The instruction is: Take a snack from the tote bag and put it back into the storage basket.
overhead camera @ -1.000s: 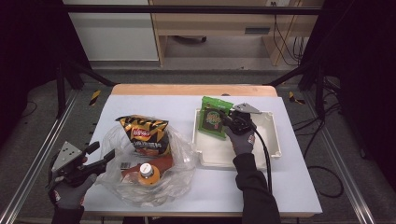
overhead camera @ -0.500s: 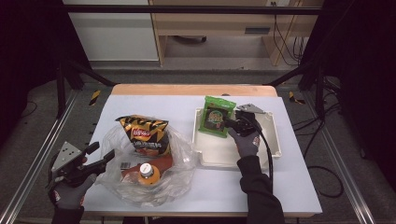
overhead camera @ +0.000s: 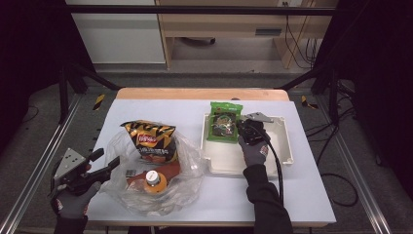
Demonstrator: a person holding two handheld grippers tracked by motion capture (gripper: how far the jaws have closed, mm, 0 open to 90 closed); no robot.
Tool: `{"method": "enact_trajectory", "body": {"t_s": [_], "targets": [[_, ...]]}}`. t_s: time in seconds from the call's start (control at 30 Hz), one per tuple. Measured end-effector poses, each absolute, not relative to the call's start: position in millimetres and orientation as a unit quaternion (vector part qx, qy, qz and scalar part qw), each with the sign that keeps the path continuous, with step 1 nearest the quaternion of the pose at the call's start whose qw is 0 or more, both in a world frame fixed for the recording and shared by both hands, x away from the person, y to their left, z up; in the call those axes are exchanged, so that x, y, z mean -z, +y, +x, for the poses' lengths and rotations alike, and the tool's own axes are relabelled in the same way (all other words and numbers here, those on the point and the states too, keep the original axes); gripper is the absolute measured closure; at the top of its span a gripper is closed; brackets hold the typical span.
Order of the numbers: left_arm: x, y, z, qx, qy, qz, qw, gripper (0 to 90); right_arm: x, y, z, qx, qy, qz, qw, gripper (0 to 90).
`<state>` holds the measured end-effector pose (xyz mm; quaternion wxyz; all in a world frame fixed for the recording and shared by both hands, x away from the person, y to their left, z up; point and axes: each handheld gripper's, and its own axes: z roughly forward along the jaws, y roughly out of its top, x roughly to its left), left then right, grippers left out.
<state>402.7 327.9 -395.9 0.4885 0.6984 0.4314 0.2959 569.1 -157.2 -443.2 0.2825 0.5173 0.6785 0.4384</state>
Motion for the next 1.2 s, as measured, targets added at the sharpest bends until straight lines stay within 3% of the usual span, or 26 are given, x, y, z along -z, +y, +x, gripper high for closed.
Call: {"method": "enact_trajectory", "body": {"t_s": [0.23, 0.5, 0.63, 0.77, 1.07, 1.2], "targets": [[395.9, 327.8, 402.7, -0.296, 0.431, 0.698, 0.489, 32.9, 446.7, -153.8, 573.1, -0.453, 0.677, 0.507, 0.282, 81.7], [395.8, 327.8, 402.5, -0.295, 0.431, 0.698, 0.49, 32.9, 447.9, -155.8, 573.9, -0.451, 0.681, 0.508, 0.275, 67.2], [395.6, 328.1, 402.4, -0.295, 0.432, 0.697, 0.49, 32.9, 435.6, -159.6, 565.0, -0.465, 0.673, 0.501, 0.283, 54.0], [394.8, 326.7, 402.1, -0.297, 0.43, 0.698, 0.489, 33.5, 416.9, -160.9, 549.1, -0.488, 0.669, 0.479, 0.29, 47.2], [392.9, 325.1, 400.5, -0.298, 0.425, 0.7, 0.49, 35.1, 381.8, -144.9, 507.6, -0.539, 0.675, 0.423, 0.274, 35.2], [392.1, 325.9, 399.9, -0.299, 0.425, 0.699, 0.492, 35.4, 367.9, -131.8, 494.3, -0.557, 0.681, 0.398, 0.261, 33.8]]}}
